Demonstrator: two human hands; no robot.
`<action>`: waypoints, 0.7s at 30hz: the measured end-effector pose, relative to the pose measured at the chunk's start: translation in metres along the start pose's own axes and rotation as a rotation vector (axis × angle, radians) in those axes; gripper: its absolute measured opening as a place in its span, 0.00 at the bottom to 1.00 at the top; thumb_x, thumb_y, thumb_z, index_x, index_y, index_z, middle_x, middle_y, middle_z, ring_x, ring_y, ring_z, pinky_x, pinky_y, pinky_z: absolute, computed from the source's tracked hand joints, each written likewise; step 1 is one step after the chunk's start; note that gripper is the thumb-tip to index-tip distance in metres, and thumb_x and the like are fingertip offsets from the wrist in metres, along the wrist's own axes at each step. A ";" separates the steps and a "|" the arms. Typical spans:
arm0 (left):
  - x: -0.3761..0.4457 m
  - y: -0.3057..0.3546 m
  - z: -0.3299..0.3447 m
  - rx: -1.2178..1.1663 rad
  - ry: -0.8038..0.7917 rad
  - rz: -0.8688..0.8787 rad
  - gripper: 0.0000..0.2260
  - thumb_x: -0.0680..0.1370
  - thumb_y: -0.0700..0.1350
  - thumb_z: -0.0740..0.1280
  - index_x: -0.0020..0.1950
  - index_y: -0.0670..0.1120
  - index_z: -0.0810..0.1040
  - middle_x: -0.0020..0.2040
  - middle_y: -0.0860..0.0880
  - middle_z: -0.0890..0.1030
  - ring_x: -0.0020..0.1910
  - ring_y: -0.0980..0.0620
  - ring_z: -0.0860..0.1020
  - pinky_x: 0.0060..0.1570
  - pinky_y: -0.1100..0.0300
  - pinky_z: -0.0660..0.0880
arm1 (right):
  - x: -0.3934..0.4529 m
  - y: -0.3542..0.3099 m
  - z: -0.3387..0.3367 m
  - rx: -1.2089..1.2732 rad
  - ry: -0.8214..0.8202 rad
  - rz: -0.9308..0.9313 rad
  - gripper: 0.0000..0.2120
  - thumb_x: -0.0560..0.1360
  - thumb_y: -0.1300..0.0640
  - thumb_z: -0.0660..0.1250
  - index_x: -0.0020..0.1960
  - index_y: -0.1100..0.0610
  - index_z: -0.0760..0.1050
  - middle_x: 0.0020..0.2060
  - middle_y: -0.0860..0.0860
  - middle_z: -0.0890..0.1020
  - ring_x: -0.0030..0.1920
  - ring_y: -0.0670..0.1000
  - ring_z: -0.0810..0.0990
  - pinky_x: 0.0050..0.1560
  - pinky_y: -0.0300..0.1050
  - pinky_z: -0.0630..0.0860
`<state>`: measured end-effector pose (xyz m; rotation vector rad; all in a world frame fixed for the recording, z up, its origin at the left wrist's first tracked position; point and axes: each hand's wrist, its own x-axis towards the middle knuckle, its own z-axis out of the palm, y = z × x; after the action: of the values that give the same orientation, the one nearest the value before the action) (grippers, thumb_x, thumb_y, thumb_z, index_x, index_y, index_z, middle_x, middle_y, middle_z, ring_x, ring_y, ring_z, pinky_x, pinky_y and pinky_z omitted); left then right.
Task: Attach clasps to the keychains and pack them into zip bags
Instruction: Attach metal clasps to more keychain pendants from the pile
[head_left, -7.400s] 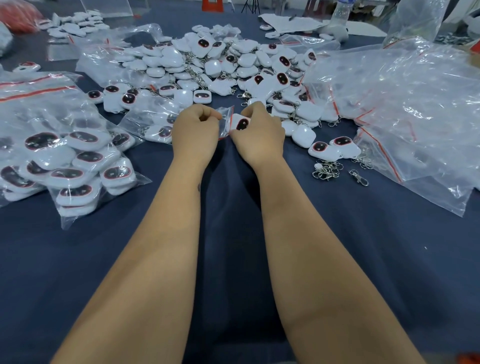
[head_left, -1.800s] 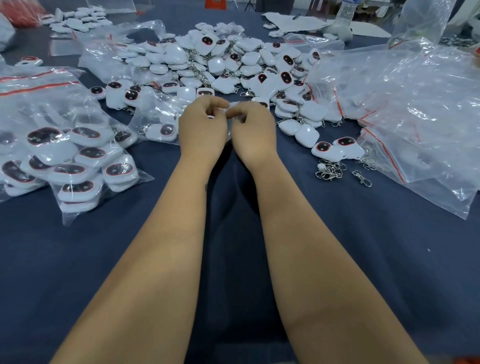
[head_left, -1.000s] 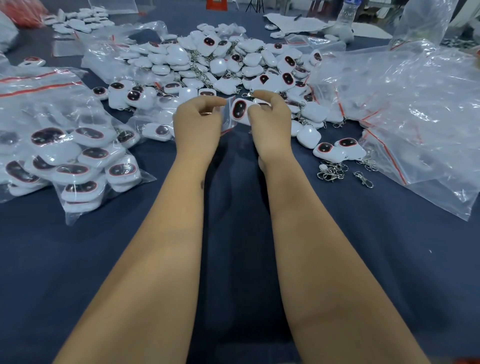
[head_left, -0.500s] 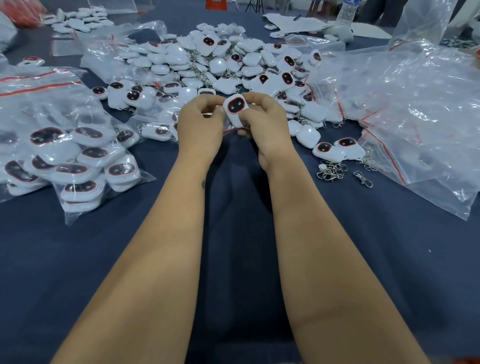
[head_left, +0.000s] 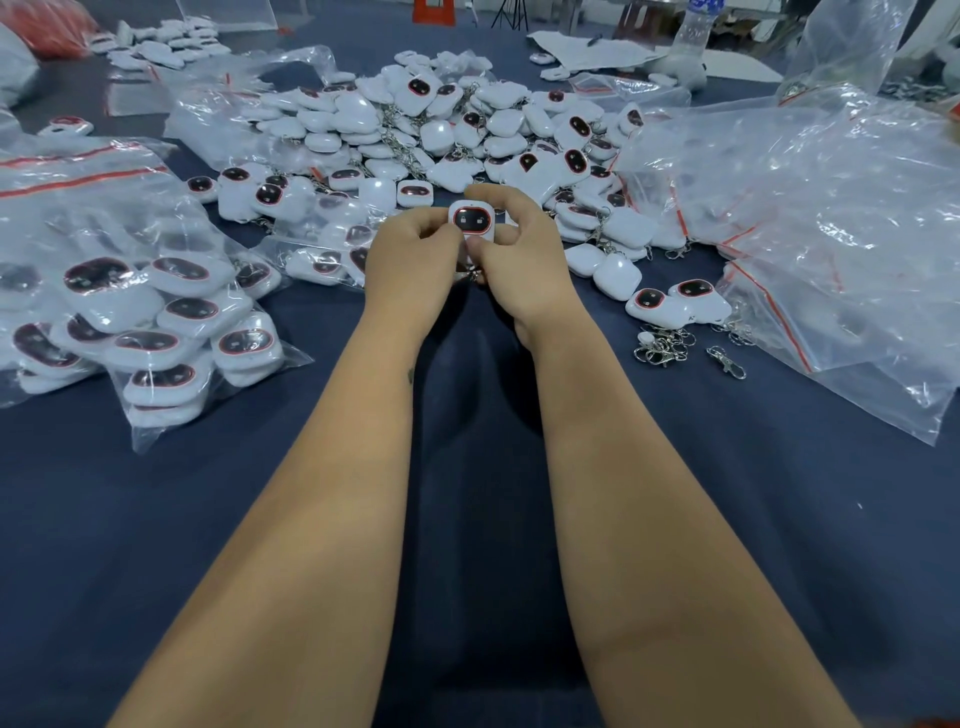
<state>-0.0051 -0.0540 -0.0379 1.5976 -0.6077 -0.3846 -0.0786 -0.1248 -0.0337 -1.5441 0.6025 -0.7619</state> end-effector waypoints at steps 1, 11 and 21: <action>0.000 0.000 0.000 -0.001 -0.010 0.006 0.12 0.74 0.39 0.64 0.51 0.48 0.85 0.40 0.53 0.84 0.40 0.57 0.79 0.48 0.58 0.78 | 0.000 0.000 0.000 0.000 0.006 0.001 0.19 0.74 0.73 0.61 0.59 0.55 0.75 0.45 0.60 0.84 0.41 0.52 0.81 0.48 0.51 0.80; -0.001 0.000 -0.001 0.034 -0.019 0.038 0.15 0.72 0.37 0.63 0.51 0.52 0.85 0.41 0.56 0.85 0.39 0.62 0.80 0.42 0.67 0.77 | 0.001 0.002 0.001 -0.064 0.035 0.011 0.19 0.74 0.72 0.61 0.58 0.53 0.74 0.45 0.60 0.84 0.43 0.53 0.82 0.50 0.50 0.80; 0.004 -0.005 0.000 0.008 0.014 0.020 0.10 0.75 0.42 0.65 0.52 0.49 0.83 0.41 0.55 0.84 0.38 0.62 0.80 0.34 0.72 0.73 | 0.001 -0.001 0.003 0.047 0.011 0.036 0.15 0.74 0.69 0.62 0.56 0.55 0.78 0.40 0.54 0.81 0.40 0.50 0.80 0.50 0.52 0.81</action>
<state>-0.0013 -0.0558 -0.0422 1.5995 -0.6143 -0.3561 -0.0760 -0.1237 -0.0325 -1.4834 0.6148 -0.7525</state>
